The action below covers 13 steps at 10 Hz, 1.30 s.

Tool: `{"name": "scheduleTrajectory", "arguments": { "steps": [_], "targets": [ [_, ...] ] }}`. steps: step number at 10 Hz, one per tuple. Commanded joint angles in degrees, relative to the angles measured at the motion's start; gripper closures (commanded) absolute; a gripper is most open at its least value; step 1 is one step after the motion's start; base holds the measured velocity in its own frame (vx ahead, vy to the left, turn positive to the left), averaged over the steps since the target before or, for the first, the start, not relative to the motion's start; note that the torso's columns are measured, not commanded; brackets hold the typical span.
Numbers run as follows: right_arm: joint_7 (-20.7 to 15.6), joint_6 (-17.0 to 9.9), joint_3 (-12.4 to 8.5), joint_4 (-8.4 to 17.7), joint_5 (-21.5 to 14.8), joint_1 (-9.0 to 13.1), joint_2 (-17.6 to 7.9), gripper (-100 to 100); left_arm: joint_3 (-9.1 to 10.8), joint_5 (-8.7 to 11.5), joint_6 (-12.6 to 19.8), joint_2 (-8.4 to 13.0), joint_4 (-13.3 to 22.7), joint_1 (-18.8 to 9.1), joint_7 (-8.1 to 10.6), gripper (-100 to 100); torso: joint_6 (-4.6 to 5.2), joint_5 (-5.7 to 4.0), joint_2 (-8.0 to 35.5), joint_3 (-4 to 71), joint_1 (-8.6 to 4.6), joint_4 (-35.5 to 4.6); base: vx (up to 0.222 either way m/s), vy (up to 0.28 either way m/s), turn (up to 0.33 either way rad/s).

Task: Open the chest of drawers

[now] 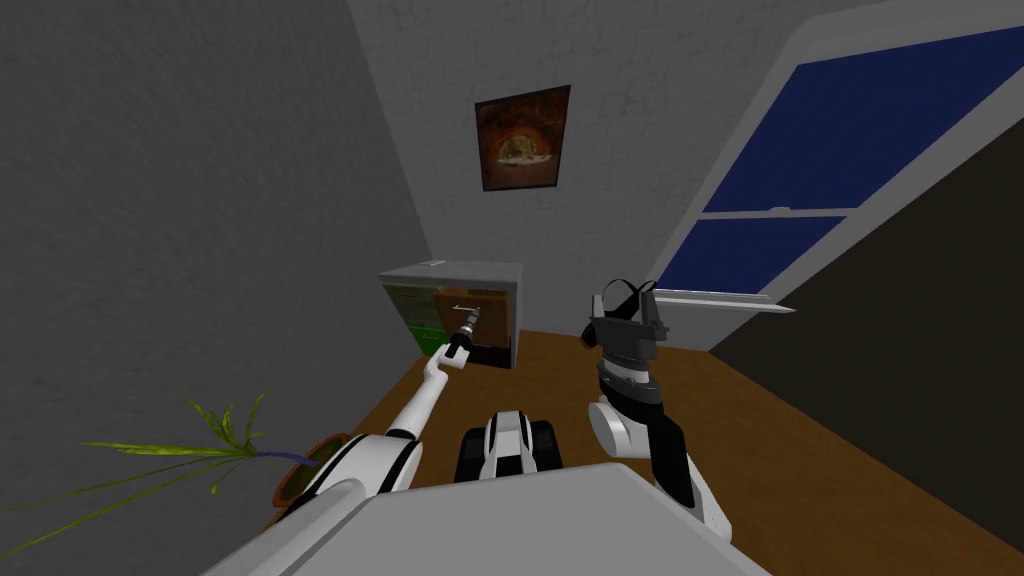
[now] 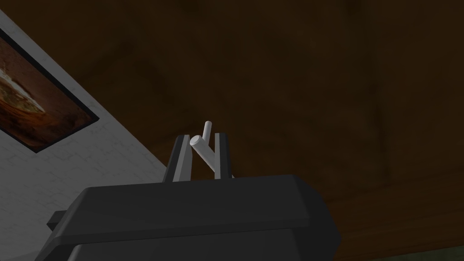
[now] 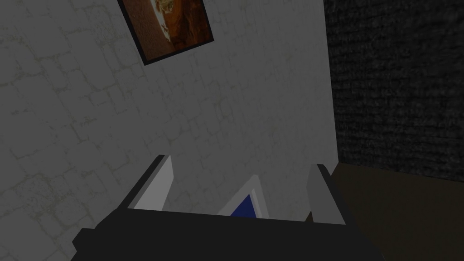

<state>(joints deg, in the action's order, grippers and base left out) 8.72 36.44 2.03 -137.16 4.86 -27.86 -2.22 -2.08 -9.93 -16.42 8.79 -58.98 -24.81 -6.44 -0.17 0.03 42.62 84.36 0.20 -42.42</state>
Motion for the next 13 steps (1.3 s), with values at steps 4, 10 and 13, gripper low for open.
{"name": "scheduleTrajectory", "arguments": {
  "steps": [4,10,13],
  "targets": [
    [0.0,0.0,0.0,0.0,0.0,0.0,0.0,0,1.39,-0.2,-1.29,-0.36,9.26,-8.28,0.41,100,0.06,-0.08,0.08,-0.06,-0.14,-0.2,-0.085,0.012,0.015],
    [0.0,0.0,0.0,0.0,0.0,0.0,0.0,0,1.02,-0.28,-1.1,-0.55,11.49,-9.09,0.56,100,0.16,-0.02,0.12,-0.08,-0.12,0.0,-0.069,0.02,0.01],
    [0.0,0.0,0.0,0.0,0.0,0.01,0.0,0,0.77,-0.32,-0.92,-0.62,11.45,-8.94,0.66,100,0.12,-0.1,-0.09,0.05,-0.26,-0.1,-0.163,0.028,0.018]
  ]
}}
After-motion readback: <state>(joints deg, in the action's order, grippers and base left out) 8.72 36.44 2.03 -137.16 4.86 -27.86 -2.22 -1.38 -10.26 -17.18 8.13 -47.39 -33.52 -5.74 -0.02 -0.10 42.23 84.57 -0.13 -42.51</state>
